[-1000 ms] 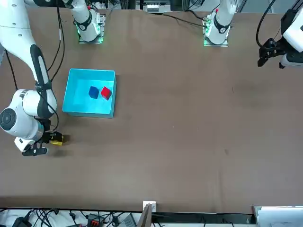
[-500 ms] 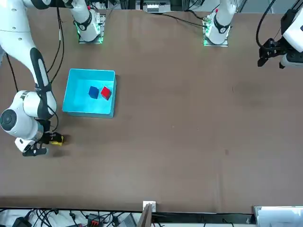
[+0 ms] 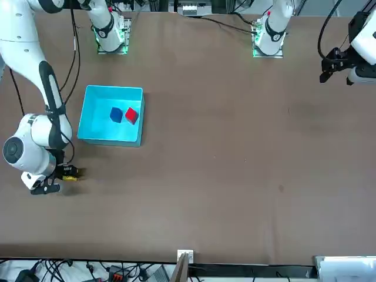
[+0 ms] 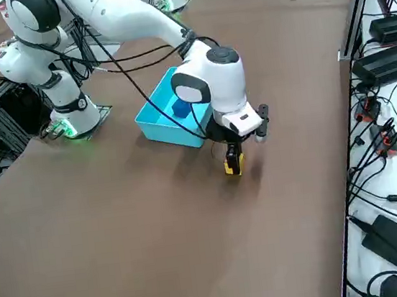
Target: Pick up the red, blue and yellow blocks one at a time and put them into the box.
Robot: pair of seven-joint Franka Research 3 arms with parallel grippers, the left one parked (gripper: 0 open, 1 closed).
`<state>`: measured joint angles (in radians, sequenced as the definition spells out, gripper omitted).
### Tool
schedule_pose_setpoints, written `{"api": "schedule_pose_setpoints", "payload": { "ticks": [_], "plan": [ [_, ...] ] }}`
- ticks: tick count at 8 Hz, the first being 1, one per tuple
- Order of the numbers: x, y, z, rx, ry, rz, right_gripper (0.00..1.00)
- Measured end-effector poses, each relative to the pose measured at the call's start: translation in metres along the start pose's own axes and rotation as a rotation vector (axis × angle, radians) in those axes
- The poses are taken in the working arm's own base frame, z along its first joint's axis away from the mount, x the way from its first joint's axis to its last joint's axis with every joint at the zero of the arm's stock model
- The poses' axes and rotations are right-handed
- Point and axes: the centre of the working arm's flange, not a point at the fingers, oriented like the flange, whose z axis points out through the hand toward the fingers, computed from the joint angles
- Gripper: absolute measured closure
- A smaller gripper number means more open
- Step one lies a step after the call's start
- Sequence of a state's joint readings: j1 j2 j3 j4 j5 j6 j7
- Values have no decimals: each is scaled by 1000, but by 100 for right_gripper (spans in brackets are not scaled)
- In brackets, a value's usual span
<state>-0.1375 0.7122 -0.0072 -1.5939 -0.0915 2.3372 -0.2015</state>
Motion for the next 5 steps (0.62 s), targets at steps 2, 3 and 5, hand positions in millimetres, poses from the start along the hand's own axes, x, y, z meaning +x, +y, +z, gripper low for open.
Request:
{"api": "schedule_pose_setpoints", "payload": {
  "ticks": [2, 3, 5],
  "plan": [
    [4, -4, -52, 39, -26, 19, 28],
    [1, -11, -97, 73, -43, 25, 28],
    [-17, -41, -177, 118, -88, 7, 28]
  ]
}}
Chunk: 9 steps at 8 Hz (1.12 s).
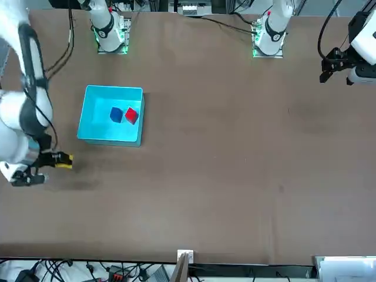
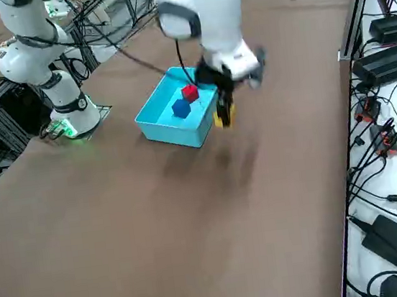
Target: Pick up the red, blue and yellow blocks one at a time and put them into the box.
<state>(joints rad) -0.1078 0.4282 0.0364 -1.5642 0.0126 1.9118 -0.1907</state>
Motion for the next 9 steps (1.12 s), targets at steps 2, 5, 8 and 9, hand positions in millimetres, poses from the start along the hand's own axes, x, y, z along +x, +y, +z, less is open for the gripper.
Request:
{"api": "schedule_pose_setpoints", "payload": {
  "ticks": [2, 5, 8, 9],
  "plan": [
    [-28, -53, -13, 5, -46, 15, 28],
    [-79, -117, 41, -14, -39, 37, 28],
    [-119, -136, 109, -21, 29, 31, 28],
    [-127, -137, 121, -21, 34, 32, 28]
  ]
}}
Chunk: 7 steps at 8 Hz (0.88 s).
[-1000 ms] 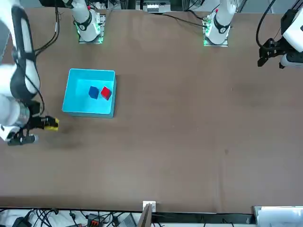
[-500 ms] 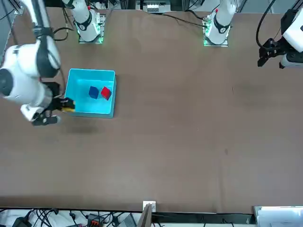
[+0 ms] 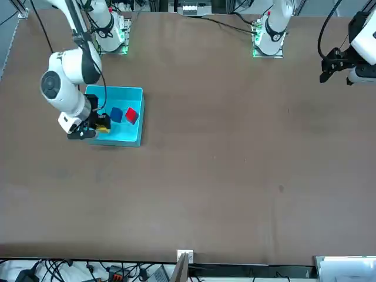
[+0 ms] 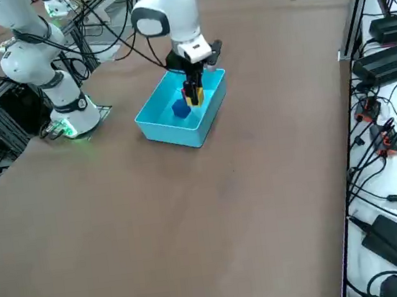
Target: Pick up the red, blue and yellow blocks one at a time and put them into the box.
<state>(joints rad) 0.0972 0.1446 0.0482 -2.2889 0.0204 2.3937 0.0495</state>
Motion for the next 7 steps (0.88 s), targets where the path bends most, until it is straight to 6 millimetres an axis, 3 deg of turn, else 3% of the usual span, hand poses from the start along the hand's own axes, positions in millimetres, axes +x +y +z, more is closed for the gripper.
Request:
{"api": "schedule_pose_setpoints", "payload": {
  "ticks": [7],
  "plan": [
    [0, -3, 31, 2, 17, 47, 27]
  ]
}}
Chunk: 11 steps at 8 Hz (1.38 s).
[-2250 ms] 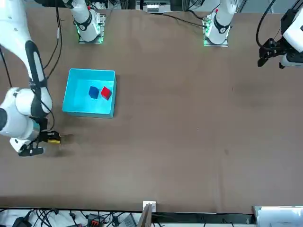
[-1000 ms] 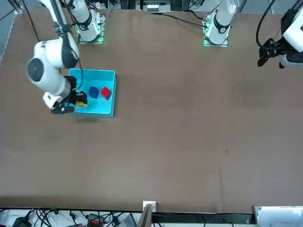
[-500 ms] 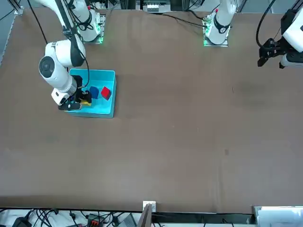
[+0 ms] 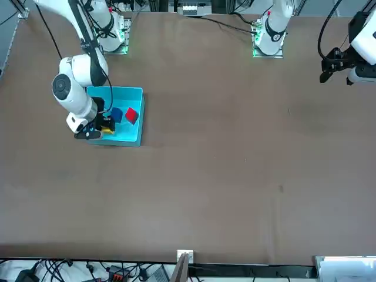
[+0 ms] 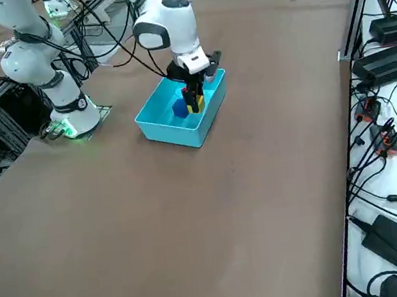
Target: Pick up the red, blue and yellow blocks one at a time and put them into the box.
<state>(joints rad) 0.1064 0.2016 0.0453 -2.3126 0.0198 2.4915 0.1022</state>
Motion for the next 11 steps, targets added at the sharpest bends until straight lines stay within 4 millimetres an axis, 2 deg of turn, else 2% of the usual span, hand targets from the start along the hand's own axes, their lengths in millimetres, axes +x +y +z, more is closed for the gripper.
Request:
{"api": "schedule_pose_setpoints", "payload": {
  "ticks": [1, 2, 3, 5, 7, 9, 11],
  "plan": [
    [0, 0, 1, 0, 0, 0, 26],
    [2, 0, -1, 0, 5, 0, 19],
    [6, -1, -7, 1, 19, -1, 4],
    [17, -2, -31, 3, 40, -2, 1],
    [31, -2, -72, -1, 3, -1, 1],
    [44, -2, -128, -3, -8, 0, 1],
    [49, 2, -175, -6, -3, -5, 0]
  ]
}}
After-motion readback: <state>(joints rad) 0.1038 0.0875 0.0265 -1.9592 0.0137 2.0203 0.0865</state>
